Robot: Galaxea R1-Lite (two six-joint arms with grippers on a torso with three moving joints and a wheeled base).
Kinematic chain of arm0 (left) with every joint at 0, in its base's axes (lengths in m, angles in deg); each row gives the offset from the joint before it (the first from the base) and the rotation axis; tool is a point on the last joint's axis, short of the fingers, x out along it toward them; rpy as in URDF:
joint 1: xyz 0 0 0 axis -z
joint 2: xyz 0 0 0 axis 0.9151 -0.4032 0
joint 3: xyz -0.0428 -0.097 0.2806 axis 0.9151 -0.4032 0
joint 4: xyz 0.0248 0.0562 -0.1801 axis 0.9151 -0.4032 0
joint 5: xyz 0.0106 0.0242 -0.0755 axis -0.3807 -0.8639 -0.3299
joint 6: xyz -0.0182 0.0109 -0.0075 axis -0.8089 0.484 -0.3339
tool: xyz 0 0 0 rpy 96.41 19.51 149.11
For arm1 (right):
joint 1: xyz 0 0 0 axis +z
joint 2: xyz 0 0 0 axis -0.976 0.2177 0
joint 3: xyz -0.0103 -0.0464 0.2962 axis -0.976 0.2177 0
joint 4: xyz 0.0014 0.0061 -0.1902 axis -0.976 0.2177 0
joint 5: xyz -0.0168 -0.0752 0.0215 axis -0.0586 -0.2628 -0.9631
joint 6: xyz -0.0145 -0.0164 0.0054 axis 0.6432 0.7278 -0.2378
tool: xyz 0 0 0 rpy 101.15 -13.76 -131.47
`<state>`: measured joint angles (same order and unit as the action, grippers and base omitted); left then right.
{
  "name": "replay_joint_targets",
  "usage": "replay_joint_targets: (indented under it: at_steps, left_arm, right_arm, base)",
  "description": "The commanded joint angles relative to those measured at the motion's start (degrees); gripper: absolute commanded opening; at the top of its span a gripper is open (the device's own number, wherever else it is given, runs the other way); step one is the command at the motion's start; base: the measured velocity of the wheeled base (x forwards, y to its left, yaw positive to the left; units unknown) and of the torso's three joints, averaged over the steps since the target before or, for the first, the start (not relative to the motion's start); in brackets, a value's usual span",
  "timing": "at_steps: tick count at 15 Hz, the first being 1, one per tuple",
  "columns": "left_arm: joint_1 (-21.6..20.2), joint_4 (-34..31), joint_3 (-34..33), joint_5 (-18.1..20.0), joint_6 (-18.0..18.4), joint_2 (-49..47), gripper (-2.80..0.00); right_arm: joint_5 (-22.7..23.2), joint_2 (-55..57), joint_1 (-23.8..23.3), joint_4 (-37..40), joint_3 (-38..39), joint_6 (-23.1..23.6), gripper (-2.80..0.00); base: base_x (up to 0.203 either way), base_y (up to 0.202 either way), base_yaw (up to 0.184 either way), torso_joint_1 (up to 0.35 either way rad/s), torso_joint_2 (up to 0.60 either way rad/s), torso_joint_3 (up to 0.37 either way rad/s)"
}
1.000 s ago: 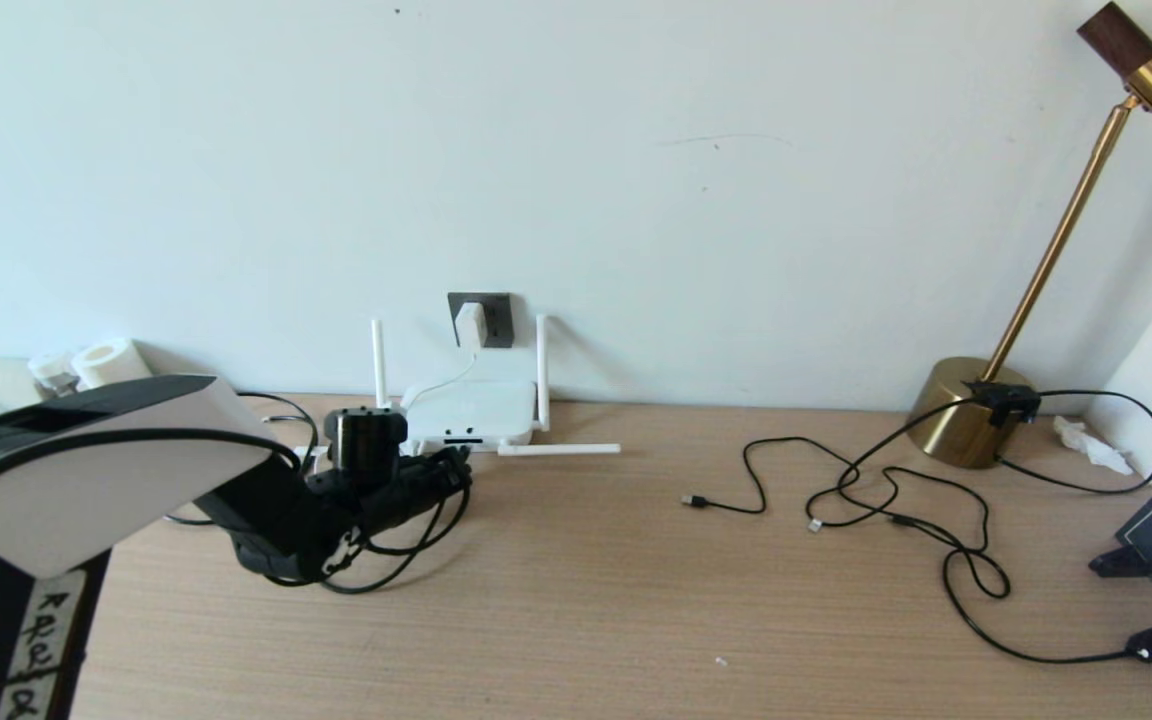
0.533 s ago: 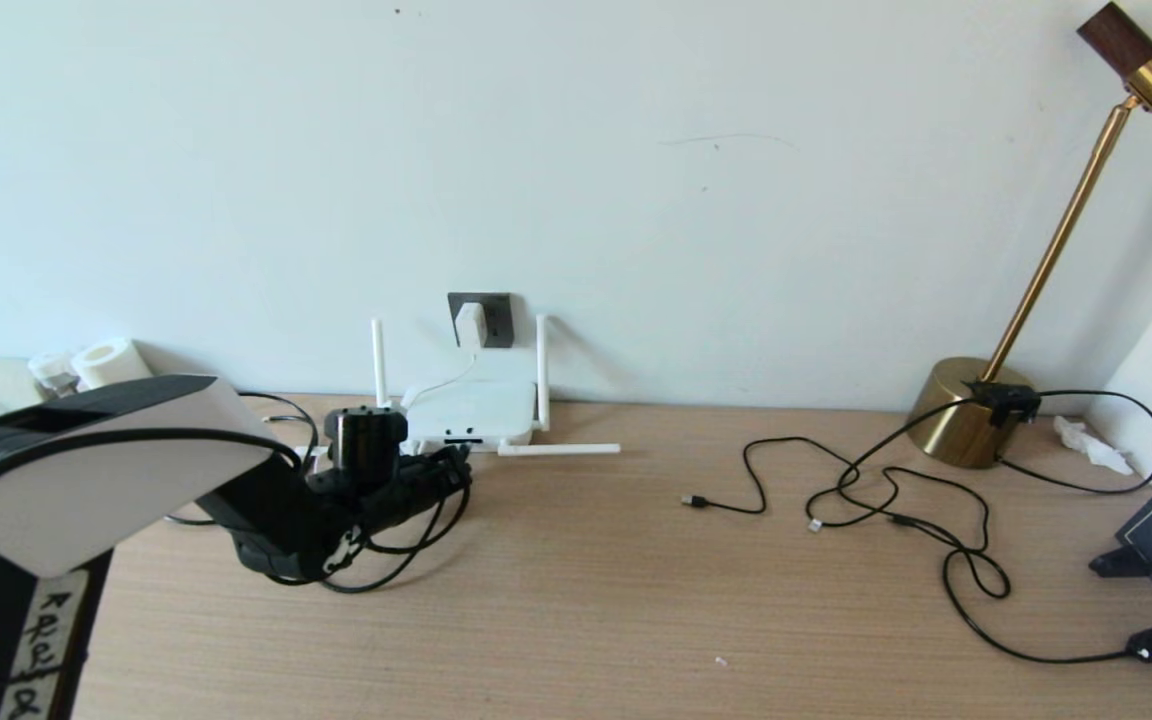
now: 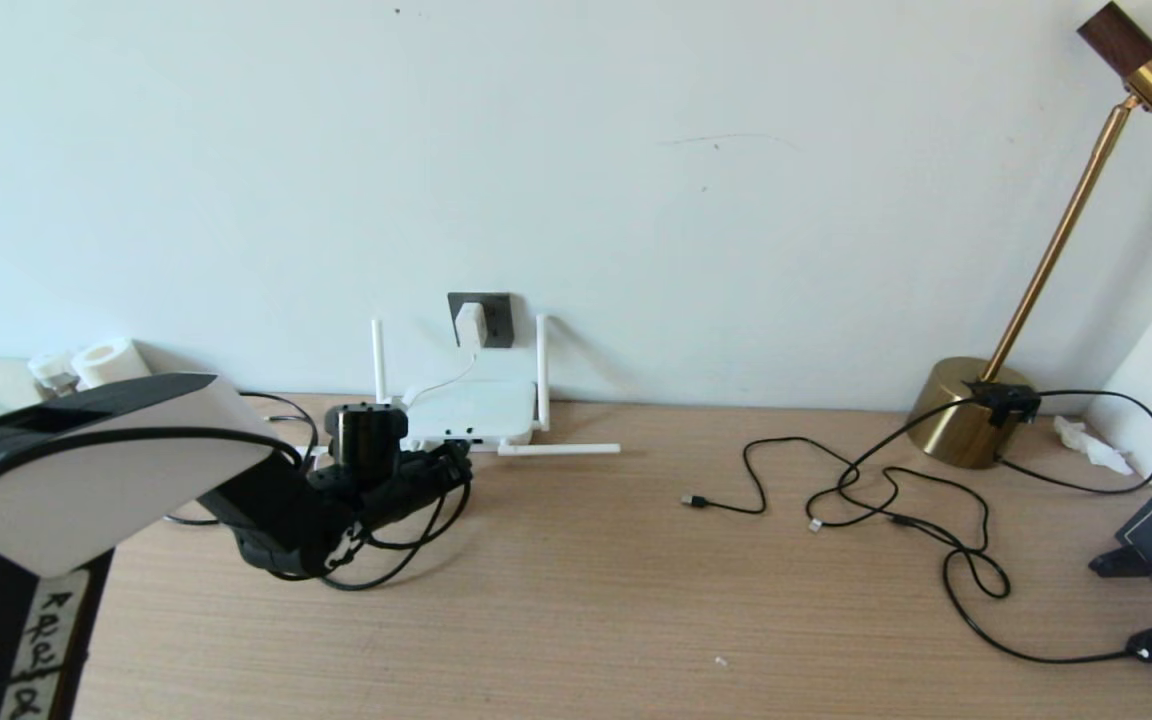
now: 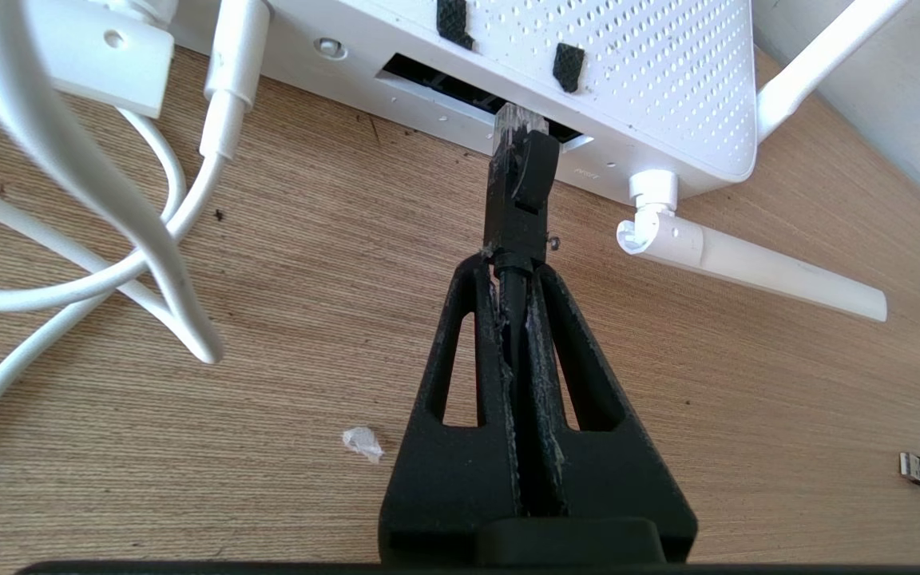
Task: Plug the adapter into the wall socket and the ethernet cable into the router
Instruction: Plug cable into router interface
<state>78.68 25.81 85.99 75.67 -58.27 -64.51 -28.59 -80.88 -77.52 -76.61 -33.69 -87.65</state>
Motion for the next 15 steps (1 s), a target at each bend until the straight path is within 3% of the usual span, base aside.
replay_joint_targets:
  at_steps: [1, 15]
  left_arm:
    - [0.02, 0.21, -0.01, 0.03, -0.19, -0.13, -2.8]
    - [-0.33, -0.65, 2.56, 0.07, -0.19, -1.89, -2.8]
  right_arm:
    - [-0.02, 0.09, 0.01, 0.05, 0.0, 0.01, 0.0]
    - [-0.02, 0.09, 0.0, 0.05, 0.0, 0.01, 0.0]
  base:
    - [0.0, 0.0, 0.0, 0.0, 0.0, 0.0]
    - [0.0, 0.0, 0.0, 0.0, 0.0, 0.0]
